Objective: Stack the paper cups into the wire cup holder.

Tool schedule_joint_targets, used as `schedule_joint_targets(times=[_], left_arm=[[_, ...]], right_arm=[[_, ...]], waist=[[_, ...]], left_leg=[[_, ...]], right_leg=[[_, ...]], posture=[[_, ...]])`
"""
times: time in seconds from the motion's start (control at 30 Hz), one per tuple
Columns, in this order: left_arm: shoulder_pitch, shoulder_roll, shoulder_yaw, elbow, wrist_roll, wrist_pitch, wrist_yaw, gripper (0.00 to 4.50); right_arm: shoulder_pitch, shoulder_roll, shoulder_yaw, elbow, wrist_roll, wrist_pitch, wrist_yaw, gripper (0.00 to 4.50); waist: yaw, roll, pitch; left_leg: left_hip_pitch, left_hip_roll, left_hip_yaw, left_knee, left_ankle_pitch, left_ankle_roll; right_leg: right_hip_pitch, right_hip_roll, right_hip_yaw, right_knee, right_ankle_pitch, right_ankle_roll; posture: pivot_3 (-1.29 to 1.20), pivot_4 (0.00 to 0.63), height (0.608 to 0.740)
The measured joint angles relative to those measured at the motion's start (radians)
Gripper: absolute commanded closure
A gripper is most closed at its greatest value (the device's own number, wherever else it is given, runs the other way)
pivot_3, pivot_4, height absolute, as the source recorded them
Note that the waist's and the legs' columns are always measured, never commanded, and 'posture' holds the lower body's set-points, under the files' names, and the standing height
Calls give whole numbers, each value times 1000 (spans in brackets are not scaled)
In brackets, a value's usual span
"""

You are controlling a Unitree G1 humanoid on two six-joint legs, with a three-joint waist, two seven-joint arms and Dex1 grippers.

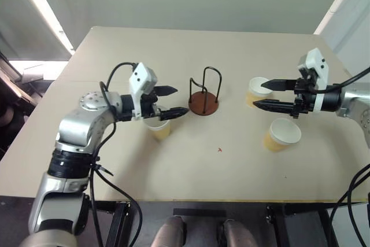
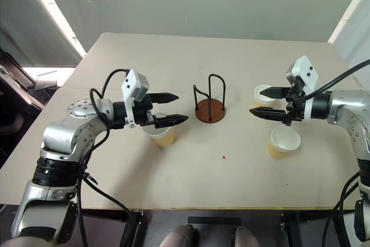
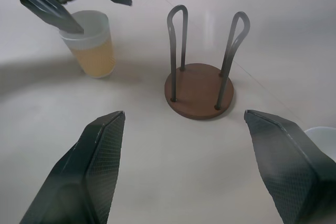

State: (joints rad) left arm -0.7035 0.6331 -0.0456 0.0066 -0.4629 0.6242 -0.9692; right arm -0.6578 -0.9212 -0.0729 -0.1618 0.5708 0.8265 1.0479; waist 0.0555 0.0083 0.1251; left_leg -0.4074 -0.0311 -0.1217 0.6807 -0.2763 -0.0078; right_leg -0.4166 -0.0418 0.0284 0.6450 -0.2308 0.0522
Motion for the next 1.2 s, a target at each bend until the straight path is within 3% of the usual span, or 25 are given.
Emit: schedule_joint_targets(times=[0.37,0.63,1.2], left_arm=[[-130,-147,-58,212,99,-96,24,0],[-132,-169,-102,249,118,-104,-49,0],[-169,-272,-102,370,218,-180,56,0]], right_arm=[[4,-2,-16,-5,17,8,-19,739],[6,-17,-27,-14,26,14,-21,739],[15,-20,-32,-34,35,18,-47,739]], waist=[[2,0,0],[3,0,0],[7,0,0]], left_leg=[[0,0,0,0,0,0],[0,0,0,1,0,0],[-1,0,1,1,0,1]], right_leg=[[0,0,0,0,0,0],[0,0,0,0,0,0],[0,0,0,0,1,1]], posture=[[0,150,740],[0,150,740],[0,150,740]])
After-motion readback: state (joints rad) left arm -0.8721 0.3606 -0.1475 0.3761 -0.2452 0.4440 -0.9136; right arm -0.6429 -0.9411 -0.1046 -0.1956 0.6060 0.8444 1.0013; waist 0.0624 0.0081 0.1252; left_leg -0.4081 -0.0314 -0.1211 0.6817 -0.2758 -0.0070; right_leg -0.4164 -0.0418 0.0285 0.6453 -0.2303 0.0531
